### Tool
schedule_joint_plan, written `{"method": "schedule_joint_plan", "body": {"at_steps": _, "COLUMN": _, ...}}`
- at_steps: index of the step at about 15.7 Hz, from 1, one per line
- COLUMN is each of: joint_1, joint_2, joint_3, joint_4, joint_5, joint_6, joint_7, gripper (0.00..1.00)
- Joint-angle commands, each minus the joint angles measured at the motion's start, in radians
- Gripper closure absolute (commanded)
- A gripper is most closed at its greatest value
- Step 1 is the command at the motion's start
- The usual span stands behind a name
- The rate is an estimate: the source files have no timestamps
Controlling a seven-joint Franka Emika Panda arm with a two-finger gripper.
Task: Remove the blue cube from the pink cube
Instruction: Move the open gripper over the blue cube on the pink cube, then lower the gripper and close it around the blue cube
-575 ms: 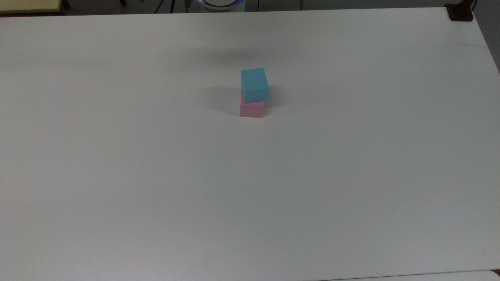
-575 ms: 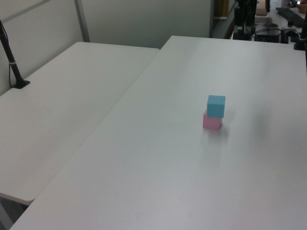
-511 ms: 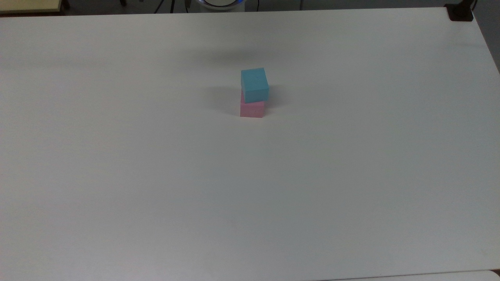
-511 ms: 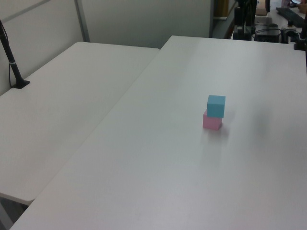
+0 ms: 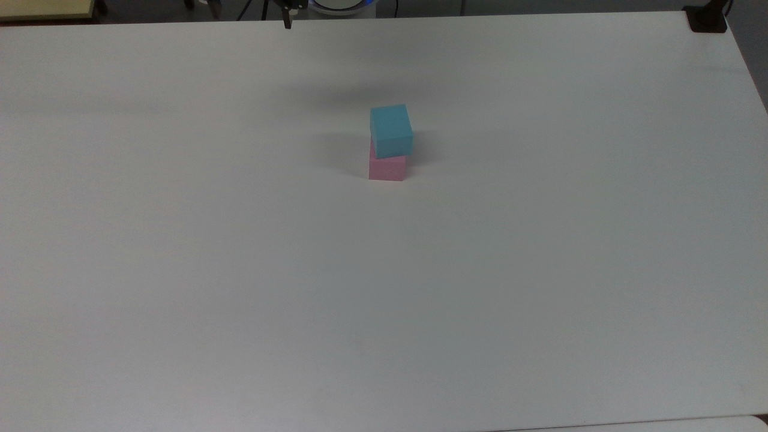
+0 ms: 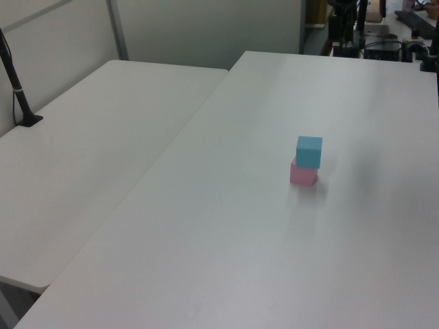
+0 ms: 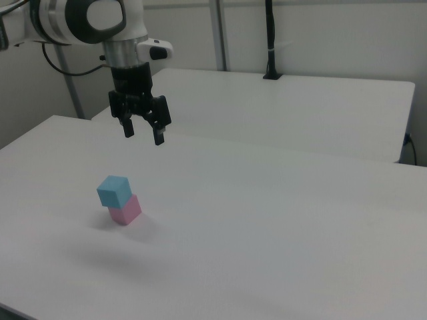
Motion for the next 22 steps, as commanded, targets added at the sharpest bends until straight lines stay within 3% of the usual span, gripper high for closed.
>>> {"method": "schedule_joint_plan", "body": {"at_steps": 1, "joint_1": 0.034, "joint_2": 0.014, "joint_3": -0.009, "joint_4": 0.009, "joint_5": 0.010, "joint_6": 0.011, "joint_7": 0.010, "gripper": 0.00}}
{"method": "schedule_joint_plan", "body": {"at_steps": 10, "joint_1": 0.291, "joint_2": 0.146, "joint_3": -0.011, "joint_4": -0.035, "joint_5": 0.015, "joint_6": 0.135, "joint_7": 0.061, "gripper": 0.00}}
{"method": "schedule_joint_plan", "body": {"at_steps": 15, "joint_1": 0.339, "joint_2": 0.235, "joint_3": -0.011, "joint_4": -0.055, "joint_5": 0.004, "joint_6": 0.197, "joint_7": 0.079, "gripper": 0.00}}
{"method": "schedule_joint_plan", "body": {"at_steps": 19, "joint_1": 0.368, "joint_2": 0.269, "joint_3": -0.009, "joint_4": -0.126, "joint_5": -0.031, "joint_6": 0.249, "joint_7": 0.088, "gripper": 0.00}}
{"method": "schedule_joint_plan", "body": {"at_steps": 20, "joint_1": 0.368, "joint_2": 0.267, "joint_3": -0.009, "joint_4": -0.145, "joint_5": -0.039, "joint_6": 0.258, "joint_7": 0.085, "gripper": 0.07}}
{"method": "schedule_joint_plan", "body": {"at_steps": 22, "joint_1": 0.373, "joint_2": 0.267, "joint_3": -0.009, "joint_4": -0.158, "joint_5": -0.042, "joint_6": 0.263, "joint_7": 0.070, "gripper": 0.37}}
